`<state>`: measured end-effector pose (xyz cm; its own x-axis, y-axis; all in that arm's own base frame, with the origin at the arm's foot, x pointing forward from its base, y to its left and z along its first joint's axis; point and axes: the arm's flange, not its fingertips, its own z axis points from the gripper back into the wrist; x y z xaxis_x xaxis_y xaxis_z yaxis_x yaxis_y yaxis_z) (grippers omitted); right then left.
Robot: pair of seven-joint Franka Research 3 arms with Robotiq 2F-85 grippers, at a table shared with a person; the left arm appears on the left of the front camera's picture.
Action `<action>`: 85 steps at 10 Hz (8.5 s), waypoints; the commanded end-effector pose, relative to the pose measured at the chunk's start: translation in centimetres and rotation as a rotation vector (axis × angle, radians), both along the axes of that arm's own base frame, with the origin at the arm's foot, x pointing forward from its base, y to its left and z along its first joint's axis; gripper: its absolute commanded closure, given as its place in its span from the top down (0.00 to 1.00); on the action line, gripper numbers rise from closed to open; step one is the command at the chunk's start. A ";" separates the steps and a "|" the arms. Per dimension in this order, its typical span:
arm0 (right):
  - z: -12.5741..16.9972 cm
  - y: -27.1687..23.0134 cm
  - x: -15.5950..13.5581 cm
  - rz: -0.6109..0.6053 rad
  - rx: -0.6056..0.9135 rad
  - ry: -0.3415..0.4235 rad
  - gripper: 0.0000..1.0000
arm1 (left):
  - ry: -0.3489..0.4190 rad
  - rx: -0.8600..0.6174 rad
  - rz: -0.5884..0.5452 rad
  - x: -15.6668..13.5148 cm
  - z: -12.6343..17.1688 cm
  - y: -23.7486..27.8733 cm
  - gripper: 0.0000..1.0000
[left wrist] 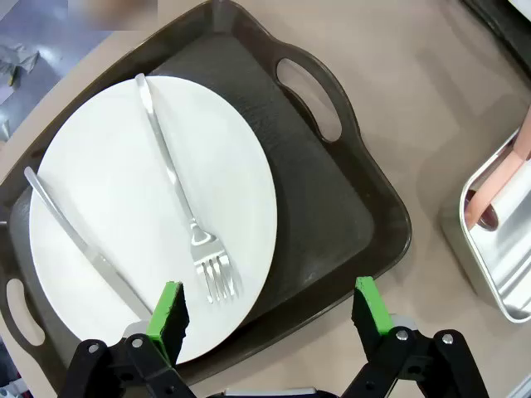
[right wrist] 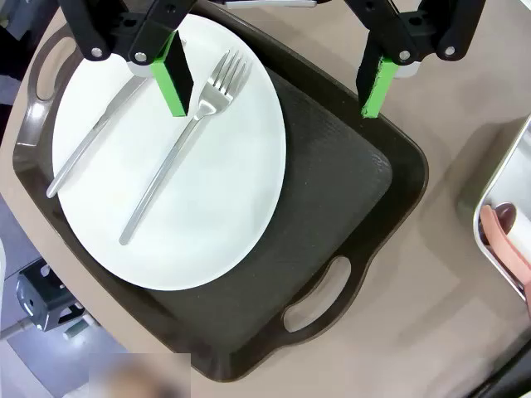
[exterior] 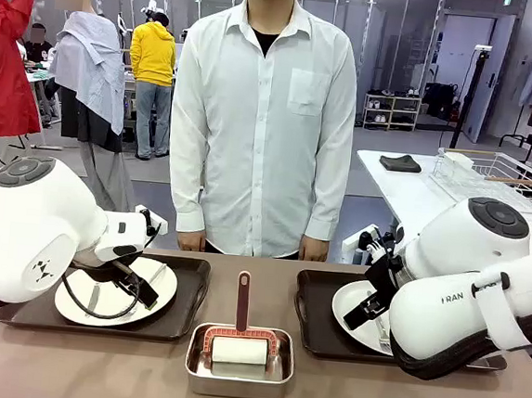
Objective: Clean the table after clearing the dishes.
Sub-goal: When the left (or right) Handle tray is removed, use the left hand (or right hand) to clean the left (or right) side of the table with the Lint Roller.
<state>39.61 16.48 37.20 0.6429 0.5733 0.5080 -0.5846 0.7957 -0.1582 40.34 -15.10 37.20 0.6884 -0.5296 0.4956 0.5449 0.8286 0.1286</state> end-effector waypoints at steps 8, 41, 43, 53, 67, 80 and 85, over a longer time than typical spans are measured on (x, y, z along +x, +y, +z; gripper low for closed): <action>0.0 0.0 0.0 0.000 0.000 0.000 1.00 | 0.000 0.000 0.000 0.0 0.0 0.0 1.00; 1.9 -38.0 -10.6 -0.689 1.365 0.209 1.00 | -0.115 -1.059 0.711 -10.7 6.3 36.9 1.00; 1.9 -40.7 -10.8 -0.763 1.407 0.226 1.00 | -0.073 -1.063 0.694 -10.1 6.6 39.5 1.00; 1.9 -40.7 -10.8 -0.763 1.407 0.226 1.00 | -0.073 -1.063 0.694 -10.1 6.6 39.5 1.00; 1.9 -40.7 -10.8 -0.763 1.407 0.226 1.00 | -0.073 -1.063 0.694 -10.1 6.6 39.5 1.00; 1.9 -40.7 -10.8 -0.763 1.407 0.226 1.00 | 0.044 -0.335 -0.392 8.8 14.4 1.1 1.00; 1.9 -40.7 -10.8 -0.763 1.407 0.226 1.00 | 0.222 -0.117 -0.784 9.6 13.4 -9.8 1.00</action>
